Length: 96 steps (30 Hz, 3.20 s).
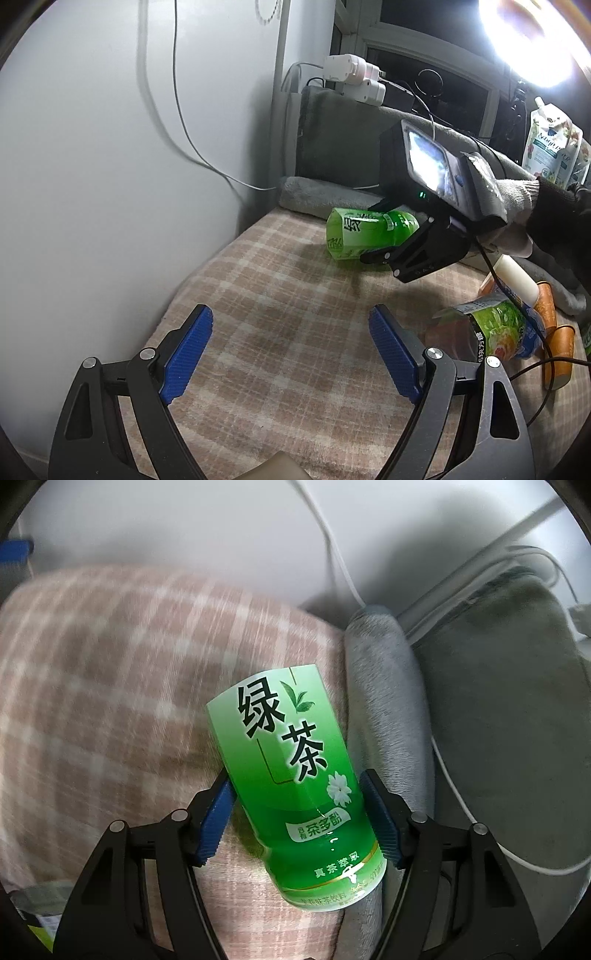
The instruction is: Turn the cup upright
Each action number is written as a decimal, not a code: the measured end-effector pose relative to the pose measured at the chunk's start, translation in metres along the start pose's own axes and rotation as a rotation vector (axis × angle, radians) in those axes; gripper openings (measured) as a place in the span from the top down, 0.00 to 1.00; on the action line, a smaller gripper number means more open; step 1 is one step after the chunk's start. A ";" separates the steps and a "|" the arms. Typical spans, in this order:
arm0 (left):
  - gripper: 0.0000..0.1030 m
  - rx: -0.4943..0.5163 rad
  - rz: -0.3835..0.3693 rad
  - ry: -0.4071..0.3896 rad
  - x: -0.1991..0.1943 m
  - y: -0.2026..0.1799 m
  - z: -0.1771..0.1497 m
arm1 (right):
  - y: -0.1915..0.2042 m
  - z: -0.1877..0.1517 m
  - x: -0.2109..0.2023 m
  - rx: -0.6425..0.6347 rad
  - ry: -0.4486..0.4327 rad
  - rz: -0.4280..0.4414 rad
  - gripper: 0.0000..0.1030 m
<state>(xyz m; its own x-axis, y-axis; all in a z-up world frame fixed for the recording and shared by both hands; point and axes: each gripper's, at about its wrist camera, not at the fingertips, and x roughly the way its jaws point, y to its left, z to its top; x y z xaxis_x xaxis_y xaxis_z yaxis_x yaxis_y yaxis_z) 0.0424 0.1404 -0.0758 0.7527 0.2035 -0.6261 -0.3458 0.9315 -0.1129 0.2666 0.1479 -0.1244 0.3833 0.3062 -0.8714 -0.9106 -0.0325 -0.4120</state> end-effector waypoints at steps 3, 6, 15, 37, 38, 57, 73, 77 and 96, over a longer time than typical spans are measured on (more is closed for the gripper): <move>0.16 -0.003 -0.004 -0.007 -0.003 0.001 0.000 | -0.011 -0.003 -0.022 0.055 -0.041 -0.004 0.32; 0.16 -0.001 -0.011 -0.020 -0.010 0.001 0.000 | -0.019 -0.002 -0.049 0.132 -0.093 -0.001 0.32; 0.16 0.012 -0.060 -0.067 -0.035 0.001 0.001 | -0.006 -0.021 -0.133 0.346 -0.190 -0.008 0.32; 0.16 0.109 -0.330 -0.023 -0.075 -0.053 -0.031 | 0.123 -0.216 -0.216 1.243 -0.206 0.161 0.32; 0.17 0.111 -0.350 -0.007 -0.074 -0.057 -0.033 | 0.131 -0.226 -0.213 1.288 -0.208 0.187 0.32; 0.17 0.162 -0.564 0.236 -0.060 -0.116 -0.059 | 0.189 -0.331 -0.179 1.830 -0.232 0.364 0.31; 0.17 0.125 -0.627 0.425 -0.030 -0.141 -0.063 | 0.199 -0.320 -0.242 1.582 -0.219 -0.018 0.24; 0.17 0.097 -0.678 0.489 -0.023 -0.152 -0.062 | 0.213 -0.336 -0.259 1.604 -0.224 -0.086 0.24; 0.25 0.022 -0.705 0.666 0.024 -0.196 -0.068 | 0.242 -0.392 -0.275 1.748 -0.266 -0.161 0.24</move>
<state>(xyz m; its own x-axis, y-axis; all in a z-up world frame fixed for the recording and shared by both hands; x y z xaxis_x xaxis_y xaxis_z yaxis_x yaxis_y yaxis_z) 0.0899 -0.0580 -0.1215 0.3094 -0.6098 -0.7297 0.0788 0.7811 -0.6194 0.0014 -0.3174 -0.0890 0.6056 0.3406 -0.7192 -0.0251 0.9115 0.4106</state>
